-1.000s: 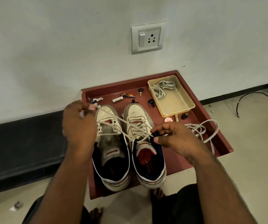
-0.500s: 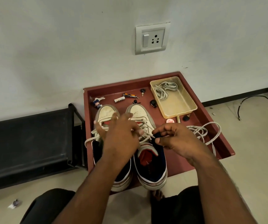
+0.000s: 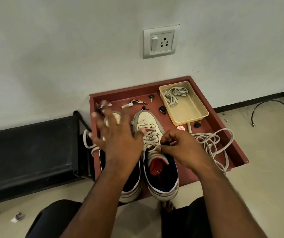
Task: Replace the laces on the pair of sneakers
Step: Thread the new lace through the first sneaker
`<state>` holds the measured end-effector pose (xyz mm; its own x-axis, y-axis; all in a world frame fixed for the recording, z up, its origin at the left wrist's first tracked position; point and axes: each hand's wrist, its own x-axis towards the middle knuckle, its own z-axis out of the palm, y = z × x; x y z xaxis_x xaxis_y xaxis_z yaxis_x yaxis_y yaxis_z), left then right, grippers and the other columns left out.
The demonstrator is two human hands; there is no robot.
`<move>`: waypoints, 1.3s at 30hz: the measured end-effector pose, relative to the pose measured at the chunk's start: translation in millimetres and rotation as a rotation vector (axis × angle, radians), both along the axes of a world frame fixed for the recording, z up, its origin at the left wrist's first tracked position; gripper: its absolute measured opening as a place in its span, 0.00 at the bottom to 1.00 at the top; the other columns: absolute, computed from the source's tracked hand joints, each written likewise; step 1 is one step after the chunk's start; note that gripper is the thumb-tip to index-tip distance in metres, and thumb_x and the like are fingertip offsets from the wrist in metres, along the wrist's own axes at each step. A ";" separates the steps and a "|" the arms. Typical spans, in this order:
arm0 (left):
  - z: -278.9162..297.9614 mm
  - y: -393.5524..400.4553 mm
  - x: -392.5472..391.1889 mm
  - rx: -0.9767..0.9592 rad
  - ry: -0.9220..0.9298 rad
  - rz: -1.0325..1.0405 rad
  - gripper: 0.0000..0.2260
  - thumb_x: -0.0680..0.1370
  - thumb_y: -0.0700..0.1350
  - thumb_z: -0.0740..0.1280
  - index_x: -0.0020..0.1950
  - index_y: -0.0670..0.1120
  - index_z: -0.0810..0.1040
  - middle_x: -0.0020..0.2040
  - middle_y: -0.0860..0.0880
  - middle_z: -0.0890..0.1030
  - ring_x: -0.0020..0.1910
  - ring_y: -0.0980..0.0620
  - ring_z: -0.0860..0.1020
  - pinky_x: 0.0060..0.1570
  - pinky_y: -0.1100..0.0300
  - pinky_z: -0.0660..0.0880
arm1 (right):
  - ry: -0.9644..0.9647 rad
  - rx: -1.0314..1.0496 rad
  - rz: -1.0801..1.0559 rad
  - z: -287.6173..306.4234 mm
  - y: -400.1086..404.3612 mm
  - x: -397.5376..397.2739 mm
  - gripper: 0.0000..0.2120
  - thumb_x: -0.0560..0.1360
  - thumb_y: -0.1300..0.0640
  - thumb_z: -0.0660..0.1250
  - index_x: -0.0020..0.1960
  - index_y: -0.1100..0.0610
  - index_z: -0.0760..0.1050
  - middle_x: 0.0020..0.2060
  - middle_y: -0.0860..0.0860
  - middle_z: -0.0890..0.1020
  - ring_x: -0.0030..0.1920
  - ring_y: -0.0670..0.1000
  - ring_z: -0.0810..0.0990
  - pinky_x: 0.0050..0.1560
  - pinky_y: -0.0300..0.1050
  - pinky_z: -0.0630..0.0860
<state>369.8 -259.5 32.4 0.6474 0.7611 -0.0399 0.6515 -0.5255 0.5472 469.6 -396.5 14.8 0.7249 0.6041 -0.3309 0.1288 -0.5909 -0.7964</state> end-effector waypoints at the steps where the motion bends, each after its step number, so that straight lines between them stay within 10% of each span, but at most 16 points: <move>1: -1.3 -4.9 2.0 0.021 0.106 -0.159 0.25 0.77 0.58 0.67 0.73 0.63 0.65 0.80 0.54 0.39 0.78 0.45 0.33 0.69 0.31 0.34 | -0.027 -0.005 0.010 -2.0 0.7 -0.7 0.07 0.69 0.58 0.76 0.43 0.51 0.79 0.40 0.47 0.82 0.41 0.46 0.81 0.42 0.39 0.77; 6: 2.2 -7.7 2.5 0.041 0.408 -0.277 0.10 0.73 0.62 0.70 0.49 0.60 0.80 0.80 0.55 0.51 0.79 0.45 0.39 0.69 0.29 0.35 | -0.113 -0.047 0.128 -2.2 3.9 -0.4 0.12 0.75 0.66 0.69 0.51 0.51 0.81 0.42 0.41 0.79 0.43 0.37 0.77 0.39 0.22 0.69; 13: 4.5 7.6 -4.3 -0.167 0.401 -0.210 0.11 0.68 0.62 0.74 0.41 0.57 0.82 0.81 0.54 0.49 0.78 0.45 0.36 0.66 0.30 0.31 | -0.171 -0.123 0.152 -1.0 -12.9 6.8 0.20 0.75 0.67 0.66 0.58 0.45 0.80 0.47 0.44 0.79 0.50 0.46 0.79 0.51 0.38 0.76; 21: 1.7 10.6 -5.3 -0.293 0.280 -0.130 0.09 0.68 0.59 0.76 0.36 0.55 0.83 0.79 0.54 0.60 0.79 0.48 0.41 0.68 0.32 0.31 | -0.420 -0.202 0.286 -5.6 11.0 -6.1 0.06 0.73 0.53 0.72 0.49 0.45 0.83 0.69 0.41 0.70 0.69 0.50 0.66 0.68 0.52 0.66; 24: 2.1 10.2 -4.5 -0.323 0.230 -0.122 0.09 0.70 0.56 0.76 0.38 0.52 0.84 0.74 0.53 0.69 0.79 0.48 0.43 0.71 0.40 0.40 | -0.320 -0.089 0.100 -6.0 -0.1 6.8 0.04 0.71 0.57 0.74 0.45 0.49 0.84 0.66 0.45 0.74 0.66 0.48 0.71 0.65 0.45 0.70; 25: 2.9 9.1 -3.9 -0.340 0.218 -0.122 0.09 0.70 0.56 0.76 0.38 0.52 0.83 0.74 0.53 0.69 0.79 0.46 0.45 0.57 0.57 0.20 | -0.257 -0.027 -0.027 -3.4 -5.3 11.0 0.05 0.71 0.59 0.74 0.44 0.51 0.84 0.63 0.46 0.75 0.63 0.47 0.73 0.61 0.37 0.71; 26: 3.1 8.2 -3.2 -0.345 0.215 -0.125 0.09 0.70 0.56 0.76 0.37 0.52 0.82 0.74 0.53 0.69 0.79 0.46 0.48 0.42 0.59 0.76 | -0.195 0.029 -0.132 -1.4 -9.1 12.7 0.06 0.72 0.61 0.74 0.46 0.52 0.83 0.60 0.46 0.75 0.61 0.46 0.74 0.56 0.30 0.70; 27: 0.9 8.9 -2.3 -0.333 0.217 -0.123 0.10 0.70 0.57 0.76 0.34 0.53 0.81 0.74 0.55 0.69 0.79 0.46 0.51 0.72 0.39 0.53 | -0.166 0.073 -0.171 0.8 -10.3 11.4 0.09 0.72 0.62 0.73 0.50 0.51 0.81 0.59 0.45 0.75 0.61 0.46 0.74 0.56 0.28 0.69; 29: -5.8 10.8 -1.5 -0.314 0.205 -0.119 0.11 0.68 0.56 0.77 0.32 0.53 0.80 0.74 0.57 0.68 0.79 0.47 0.51 0.71 0.33 0.36 | -0.181 0.076 -0.045 2.1 -6.2 3.8 0.18 0.72 0.59 0.74 0.60 0.47 0.78 0.65 0.44 0.72 0.67 0.46 0.69 0.67 0.40 0.67; 35: -13.3 17.6 -2.9 -0.417 0.093 -0.135 0.10 0.67 0.55 0.78 0.30 0.55 0.81 0.42 0.65 0.80 0.72 0.42 0.66 0.71 0.30 0.53 | -0.291 -0.071 0.163 -4.9 11.7 -6.8 0.02 0.70 0.54 0.75 0.43 0.48 0.84 0.70 0.42 0.71 0.69 0.47 0.69 0.68 0.51 0.67; 39: -8.4 17.1 -2.8 -0.405 0.082 -0.130 0.07 0.66 0.53 0.78 0.32 0.57 0.81 0.72 0.57 0.71 0.78 0.48 0.55 0.72 0.33 0.47 | 0.047 0.265 -0.427 6.2 -17.3 13.2 0.07 0.69 0.62 0.75 0.35 0.53 0.83 0.58 0.44 0.80 0.59 0.46 0.77 0.60 0.46 0.70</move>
